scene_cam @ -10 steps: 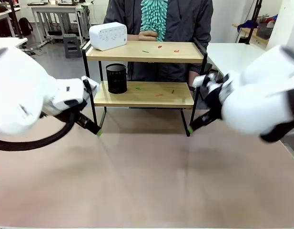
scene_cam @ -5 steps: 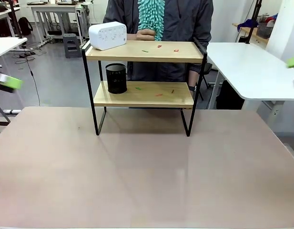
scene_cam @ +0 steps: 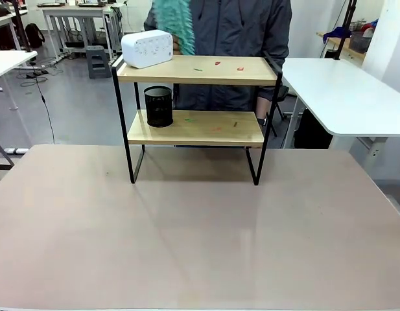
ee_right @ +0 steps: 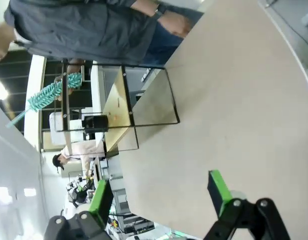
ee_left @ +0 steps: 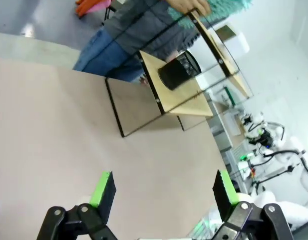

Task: Clean the shelf.
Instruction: Pick up the Duster from the human.

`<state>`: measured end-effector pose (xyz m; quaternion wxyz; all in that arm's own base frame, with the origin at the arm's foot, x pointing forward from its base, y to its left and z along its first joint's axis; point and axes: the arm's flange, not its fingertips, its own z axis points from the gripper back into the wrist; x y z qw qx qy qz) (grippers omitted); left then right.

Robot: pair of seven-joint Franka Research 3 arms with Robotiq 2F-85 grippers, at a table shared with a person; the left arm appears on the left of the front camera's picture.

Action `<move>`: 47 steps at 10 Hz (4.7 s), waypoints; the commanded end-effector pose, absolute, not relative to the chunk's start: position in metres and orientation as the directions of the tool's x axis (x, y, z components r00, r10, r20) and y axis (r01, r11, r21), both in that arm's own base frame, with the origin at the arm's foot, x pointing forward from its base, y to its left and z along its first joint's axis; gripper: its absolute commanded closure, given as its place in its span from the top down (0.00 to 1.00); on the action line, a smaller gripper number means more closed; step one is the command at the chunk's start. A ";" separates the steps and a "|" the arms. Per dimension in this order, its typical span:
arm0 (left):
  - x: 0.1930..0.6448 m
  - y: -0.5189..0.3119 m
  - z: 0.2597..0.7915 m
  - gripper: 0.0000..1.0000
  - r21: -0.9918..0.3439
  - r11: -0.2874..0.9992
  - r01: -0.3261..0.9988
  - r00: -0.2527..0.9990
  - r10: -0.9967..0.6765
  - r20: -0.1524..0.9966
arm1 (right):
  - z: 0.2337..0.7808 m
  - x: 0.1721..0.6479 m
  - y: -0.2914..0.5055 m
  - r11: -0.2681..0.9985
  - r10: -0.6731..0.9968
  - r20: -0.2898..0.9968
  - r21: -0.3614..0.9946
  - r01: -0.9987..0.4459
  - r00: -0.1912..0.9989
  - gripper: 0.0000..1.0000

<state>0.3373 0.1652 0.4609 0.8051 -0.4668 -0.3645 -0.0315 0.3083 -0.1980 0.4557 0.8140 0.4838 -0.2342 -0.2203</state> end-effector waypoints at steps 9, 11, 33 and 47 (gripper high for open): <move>0.340 0.155 0.495 1.00 -0.764 0.546 0.344 0.783 0.282 0.555 | 0.486 0.296 -0.189 0.451 -0.556 0.231 0.891 0.057 0.798 1.00; 0.406 0.141 0.527 1.00 -0.853 0.478 0.210 0.872 0.304 0.385 | 0.486 0.296 -0.189 0.451 -0.556 0.231 0.891 0.057 0.798 1.00; 0.595 0.038 0.493 0.00 -0.979 0.202 -0.035 0.997 0.074 -0.021 | 0.486 0.296 -0.189 0.451 -0.556 0.231 0.891 0.057 0.798 1.00; 0.329 0.178 0.512 0.00 -0.549 0.585 0.598 0.802 -0.451 0.393 | 0.486 0.296 -0.189 0.451 -0.556 0.231 0.891 0.057 0.798 1.00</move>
